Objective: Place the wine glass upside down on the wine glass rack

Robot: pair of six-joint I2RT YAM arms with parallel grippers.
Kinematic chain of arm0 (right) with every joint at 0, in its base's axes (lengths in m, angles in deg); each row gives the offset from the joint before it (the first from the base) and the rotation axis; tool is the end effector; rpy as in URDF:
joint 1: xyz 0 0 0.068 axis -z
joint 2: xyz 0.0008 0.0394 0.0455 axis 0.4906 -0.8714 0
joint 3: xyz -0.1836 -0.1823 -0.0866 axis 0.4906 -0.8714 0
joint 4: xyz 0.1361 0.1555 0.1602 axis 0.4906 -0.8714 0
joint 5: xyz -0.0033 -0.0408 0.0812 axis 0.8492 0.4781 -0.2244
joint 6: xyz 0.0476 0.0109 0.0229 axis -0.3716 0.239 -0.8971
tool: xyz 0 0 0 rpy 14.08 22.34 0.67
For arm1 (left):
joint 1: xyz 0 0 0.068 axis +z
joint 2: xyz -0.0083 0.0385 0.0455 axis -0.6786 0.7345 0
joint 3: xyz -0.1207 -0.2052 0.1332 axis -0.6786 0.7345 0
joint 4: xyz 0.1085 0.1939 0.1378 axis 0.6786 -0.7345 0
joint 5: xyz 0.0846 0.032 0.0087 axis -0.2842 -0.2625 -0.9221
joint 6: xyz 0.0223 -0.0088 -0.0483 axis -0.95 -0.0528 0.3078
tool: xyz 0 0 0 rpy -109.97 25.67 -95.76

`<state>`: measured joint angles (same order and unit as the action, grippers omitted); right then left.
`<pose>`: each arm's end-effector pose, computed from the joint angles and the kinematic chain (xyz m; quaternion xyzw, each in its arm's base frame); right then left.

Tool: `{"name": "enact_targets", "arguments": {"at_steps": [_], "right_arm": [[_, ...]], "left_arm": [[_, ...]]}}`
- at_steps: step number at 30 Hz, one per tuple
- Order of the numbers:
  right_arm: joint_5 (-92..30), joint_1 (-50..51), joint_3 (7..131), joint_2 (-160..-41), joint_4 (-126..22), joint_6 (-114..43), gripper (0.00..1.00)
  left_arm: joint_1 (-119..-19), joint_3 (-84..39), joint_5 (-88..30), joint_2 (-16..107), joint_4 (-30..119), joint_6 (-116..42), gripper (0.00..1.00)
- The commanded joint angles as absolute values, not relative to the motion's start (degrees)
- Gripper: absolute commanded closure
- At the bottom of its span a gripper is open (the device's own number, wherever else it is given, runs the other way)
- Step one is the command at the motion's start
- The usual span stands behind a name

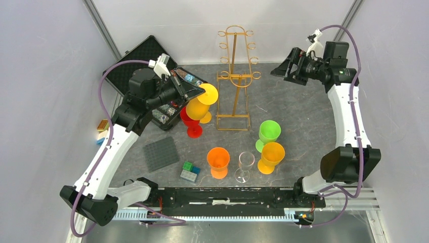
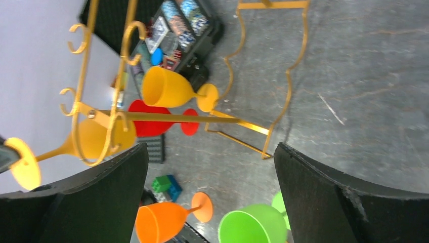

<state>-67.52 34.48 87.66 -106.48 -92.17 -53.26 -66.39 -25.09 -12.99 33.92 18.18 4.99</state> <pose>0.3272 -0.0041 0.4105 0.0359 0.8353 0.4027 0.3726 0.2127 -0.1092 0.4302 -0.0725 0.7749 -0.5074 0.3700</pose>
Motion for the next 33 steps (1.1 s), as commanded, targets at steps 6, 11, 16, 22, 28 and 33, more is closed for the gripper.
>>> {"name": "enact_targets", "arguments": {"at_steps": [6,11,16,22,28,33], "right_arm": [[-48.83,34.65,85.55,-100.52,-101.61,-39.49,0.02],[-41.40,34.65,79.26,-96.03,-102.10,-36.72,0.02],[-35.45,34.65,72.32,-91.45,-100.91,-35.33,0.02],[-27.36,34.65,67.24,-87.34,-99.91,-33.48,0.02],[-27.93,34.65,67.41,-87.27,-99.37,-33.64,0.02],[-29.02,34.65,67.98,-87.50,-99.35,-34.08,0.02]], "left_arm": [[-65.32,-30.88,-10.53,36.37,20.23,4.69,0.98],[-64.64,-32.22,-9.81,37.60,20.43,5.04,0.98],[-63.82,-33.17,-8.85,38.42,21.28,5.70,0.98],[-61.79,-35.79,-6.01,40.06,22.02,7.60,0.98],[-59.47,-35.86,-3.33,42.38,27.40,12.22,0.98],[-57.17,-36.67,-2.96,45.44,30.96,16.30,0.98]]}}
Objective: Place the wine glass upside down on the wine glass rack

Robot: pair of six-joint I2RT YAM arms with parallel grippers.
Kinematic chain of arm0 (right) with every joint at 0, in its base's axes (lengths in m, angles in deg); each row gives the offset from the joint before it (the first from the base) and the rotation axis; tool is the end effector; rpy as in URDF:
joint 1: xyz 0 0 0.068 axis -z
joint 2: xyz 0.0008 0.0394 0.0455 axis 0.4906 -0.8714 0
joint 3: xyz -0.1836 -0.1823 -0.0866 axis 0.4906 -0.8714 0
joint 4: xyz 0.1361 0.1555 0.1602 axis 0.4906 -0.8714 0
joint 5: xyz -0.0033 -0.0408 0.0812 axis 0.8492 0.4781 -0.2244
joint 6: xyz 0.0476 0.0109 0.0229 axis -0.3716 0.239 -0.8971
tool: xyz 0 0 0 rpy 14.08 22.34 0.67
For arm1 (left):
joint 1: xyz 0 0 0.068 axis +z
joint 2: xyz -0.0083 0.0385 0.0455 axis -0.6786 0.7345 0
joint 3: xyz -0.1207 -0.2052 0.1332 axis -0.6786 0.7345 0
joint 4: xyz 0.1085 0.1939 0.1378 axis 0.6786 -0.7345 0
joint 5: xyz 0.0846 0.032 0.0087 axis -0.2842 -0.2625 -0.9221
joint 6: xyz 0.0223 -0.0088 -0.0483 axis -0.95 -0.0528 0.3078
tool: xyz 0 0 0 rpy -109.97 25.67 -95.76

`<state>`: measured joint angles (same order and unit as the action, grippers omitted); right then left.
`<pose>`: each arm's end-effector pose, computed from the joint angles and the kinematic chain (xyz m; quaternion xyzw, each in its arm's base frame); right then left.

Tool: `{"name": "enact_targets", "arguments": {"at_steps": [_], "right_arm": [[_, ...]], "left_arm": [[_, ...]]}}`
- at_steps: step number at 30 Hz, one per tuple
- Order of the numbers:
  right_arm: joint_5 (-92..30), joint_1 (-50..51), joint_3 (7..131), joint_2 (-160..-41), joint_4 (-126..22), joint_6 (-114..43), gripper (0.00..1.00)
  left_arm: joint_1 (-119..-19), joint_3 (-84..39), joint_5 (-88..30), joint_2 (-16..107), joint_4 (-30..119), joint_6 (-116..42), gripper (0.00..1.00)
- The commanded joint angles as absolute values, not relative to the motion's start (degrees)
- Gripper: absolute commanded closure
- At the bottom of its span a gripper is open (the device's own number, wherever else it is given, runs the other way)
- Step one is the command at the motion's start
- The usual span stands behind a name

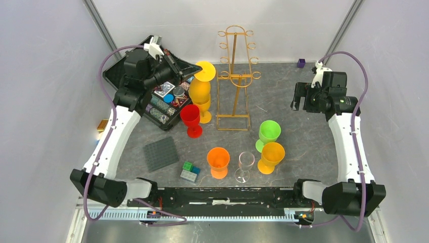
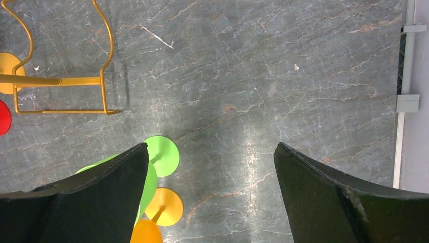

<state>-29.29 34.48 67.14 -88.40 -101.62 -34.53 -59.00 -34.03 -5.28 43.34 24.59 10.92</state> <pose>0.2418 -0.0176 0.3606 0.0663 0.9231 0.0528 0.3751 0.2632 -0.0965 0.4550 -0.0977 0.7387 -0.5531 0.3727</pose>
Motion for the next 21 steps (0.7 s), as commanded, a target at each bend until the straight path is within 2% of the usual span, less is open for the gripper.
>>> {"name": "enact_targets", "arguments": {"at_steps": [1,9,21], "right_arm": [[-29.35,34.65,67.99,-87.54,-99.28,-34.12,0.02],[-33.62,34.65,67.57,-87.63,-98.32,-35.75,0.02],[-33.19,34.65,67.73,-87.71,-98.58,-35.34,0.02]], "left_arm": [[-56.49,-36.74,-2.73,46.14,31.84,17.58,0.98],[-52.44,-37.53,1.36,54.33,43.15,29.10,0.98],[-51.78,-51.09,4.11,70.43,47.20,38.56,0.98]]}}
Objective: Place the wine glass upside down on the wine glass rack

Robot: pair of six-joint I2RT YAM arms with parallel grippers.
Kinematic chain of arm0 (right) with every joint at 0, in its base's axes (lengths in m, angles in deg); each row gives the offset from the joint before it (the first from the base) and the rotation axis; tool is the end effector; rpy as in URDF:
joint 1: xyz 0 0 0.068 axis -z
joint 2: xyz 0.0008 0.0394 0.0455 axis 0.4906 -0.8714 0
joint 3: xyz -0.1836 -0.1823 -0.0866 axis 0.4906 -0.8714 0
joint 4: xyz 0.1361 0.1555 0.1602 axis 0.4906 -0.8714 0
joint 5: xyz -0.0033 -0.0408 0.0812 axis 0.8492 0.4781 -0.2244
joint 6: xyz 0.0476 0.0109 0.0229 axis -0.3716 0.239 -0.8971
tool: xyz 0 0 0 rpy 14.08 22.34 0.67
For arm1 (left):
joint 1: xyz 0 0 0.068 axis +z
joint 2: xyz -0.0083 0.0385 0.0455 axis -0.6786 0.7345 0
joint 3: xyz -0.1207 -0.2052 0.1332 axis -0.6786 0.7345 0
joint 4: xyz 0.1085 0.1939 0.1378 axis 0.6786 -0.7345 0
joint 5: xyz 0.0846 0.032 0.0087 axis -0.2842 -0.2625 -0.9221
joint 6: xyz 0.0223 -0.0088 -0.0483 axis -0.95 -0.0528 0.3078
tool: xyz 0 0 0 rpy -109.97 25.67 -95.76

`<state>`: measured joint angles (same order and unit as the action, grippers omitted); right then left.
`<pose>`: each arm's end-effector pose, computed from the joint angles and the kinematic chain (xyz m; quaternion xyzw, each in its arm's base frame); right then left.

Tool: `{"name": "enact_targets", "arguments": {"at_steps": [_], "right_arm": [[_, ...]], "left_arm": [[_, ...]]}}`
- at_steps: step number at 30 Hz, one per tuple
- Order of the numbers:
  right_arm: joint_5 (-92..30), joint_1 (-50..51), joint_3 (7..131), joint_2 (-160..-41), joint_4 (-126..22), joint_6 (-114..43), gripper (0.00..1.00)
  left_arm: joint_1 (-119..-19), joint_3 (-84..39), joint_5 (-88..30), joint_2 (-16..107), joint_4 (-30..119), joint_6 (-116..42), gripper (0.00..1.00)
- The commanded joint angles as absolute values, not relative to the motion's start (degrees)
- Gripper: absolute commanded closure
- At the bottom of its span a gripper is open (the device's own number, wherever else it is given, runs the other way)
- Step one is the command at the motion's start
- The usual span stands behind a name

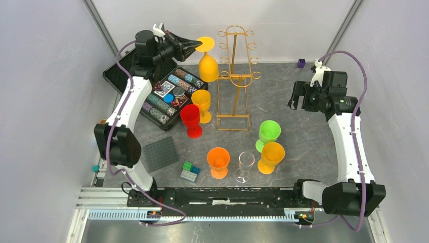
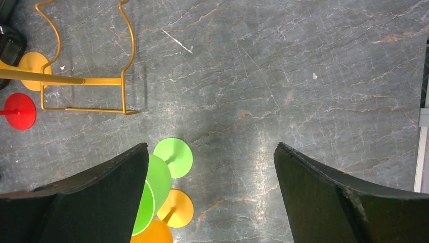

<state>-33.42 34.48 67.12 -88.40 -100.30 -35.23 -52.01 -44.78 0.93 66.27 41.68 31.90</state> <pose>0.2436 -0.0152 0.3625 0.0569 0.9174 0.0881 0.3838 0.3903 -0.0861 0.4219 -0.2141 0.6869 -0.6286 0.2953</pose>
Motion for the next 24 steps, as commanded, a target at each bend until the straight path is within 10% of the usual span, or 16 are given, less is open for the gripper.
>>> {"name": "enact_targets", "arguments": {"at_steps": [1,24], "right_arm": [[-33.35,34.62,67.77,-87.81,-98.61,-35.27,0.02],[-34.65,34.61,66.22,-87.48,-97.74,-35.62,0.02]], "left_arm": [[-51.78,-52.42,3.98,71.67,47.20,39.04,0.98],[-54.02,-73.19,-2.36,89.88,46.39,37.39,0.98]]}}
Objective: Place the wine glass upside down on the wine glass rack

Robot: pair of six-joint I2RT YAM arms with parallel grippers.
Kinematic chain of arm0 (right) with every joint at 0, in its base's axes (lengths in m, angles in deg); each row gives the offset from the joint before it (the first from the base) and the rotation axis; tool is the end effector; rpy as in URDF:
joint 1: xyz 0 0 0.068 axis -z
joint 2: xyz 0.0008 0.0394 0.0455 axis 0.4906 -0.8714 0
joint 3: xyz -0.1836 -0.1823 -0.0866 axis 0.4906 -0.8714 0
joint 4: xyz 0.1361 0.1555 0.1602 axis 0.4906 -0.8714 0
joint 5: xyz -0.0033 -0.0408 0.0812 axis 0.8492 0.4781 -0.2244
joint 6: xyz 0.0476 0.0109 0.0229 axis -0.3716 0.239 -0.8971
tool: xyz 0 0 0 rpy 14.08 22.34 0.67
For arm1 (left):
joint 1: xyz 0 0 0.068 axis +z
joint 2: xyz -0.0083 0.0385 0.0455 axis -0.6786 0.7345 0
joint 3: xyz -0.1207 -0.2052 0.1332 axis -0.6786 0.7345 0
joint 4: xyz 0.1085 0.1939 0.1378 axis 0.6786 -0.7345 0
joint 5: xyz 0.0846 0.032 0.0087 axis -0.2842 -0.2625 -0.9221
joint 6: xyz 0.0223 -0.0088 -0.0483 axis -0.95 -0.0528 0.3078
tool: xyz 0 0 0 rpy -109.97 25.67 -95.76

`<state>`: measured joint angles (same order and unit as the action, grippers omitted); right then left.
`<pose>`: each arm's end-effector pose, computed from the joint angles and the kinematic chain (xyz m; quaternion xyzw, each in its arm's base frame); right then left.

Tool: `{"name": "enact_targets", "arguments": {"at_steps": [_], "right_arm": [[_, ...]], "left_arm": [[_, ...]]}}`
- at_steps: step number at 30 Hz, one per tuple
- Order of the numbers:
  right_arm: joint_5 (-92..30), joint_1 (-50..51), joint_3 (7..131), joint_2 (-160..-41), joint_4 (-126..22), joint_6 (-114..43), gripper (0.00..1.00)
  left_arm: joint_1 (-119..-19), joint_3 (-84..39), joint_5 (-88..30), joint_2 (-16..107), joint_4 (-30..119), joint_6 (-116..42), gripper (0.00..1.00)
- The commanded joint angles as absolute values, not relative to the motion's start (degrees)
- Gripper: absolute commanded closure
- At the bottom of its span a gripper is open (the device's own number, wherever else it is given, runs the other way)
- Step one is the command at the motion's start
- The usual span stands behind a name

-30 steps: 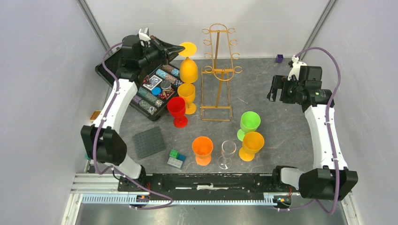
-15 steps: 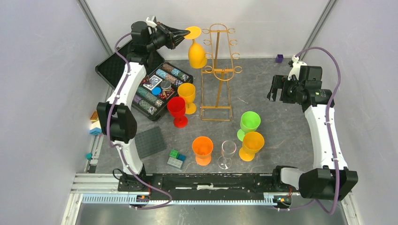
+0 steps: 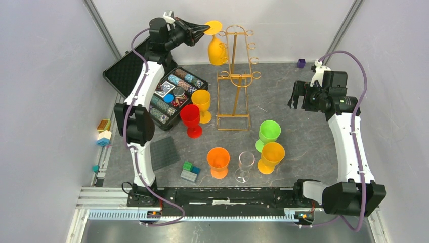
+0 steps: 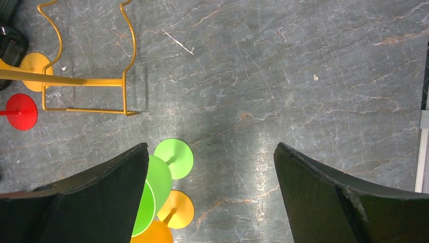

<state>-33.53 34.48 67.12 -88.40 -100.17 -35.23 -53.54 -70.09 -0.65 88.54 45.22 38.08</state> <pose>0.2437 -0.0152 0.3627 0.0564 0.9170 0.0890 0.3848 0.4809 -0.1135 0.4157 -0.2170 0.6518 -0.6634 0.2964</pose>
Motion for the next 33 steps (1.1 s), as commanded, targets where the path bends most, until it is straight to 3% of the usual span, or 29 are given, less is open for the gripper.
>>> {"name": "enact_targets", "arguments": {"at_steps": [1,33], "right_arm": [[-34.99,34.56,66.06,-87.62,-97.70,-35.65,0.02],[-38.21,34.56,64.90,-87.70,-96.82,-36.04,0.02]], "left_arm": [[-54.07,-73.58,-2.69,90.20,45.88,37.02,0.98],[-55.82,-86.31,-7.85,99.85,36.57,29.40,0.98]]}}
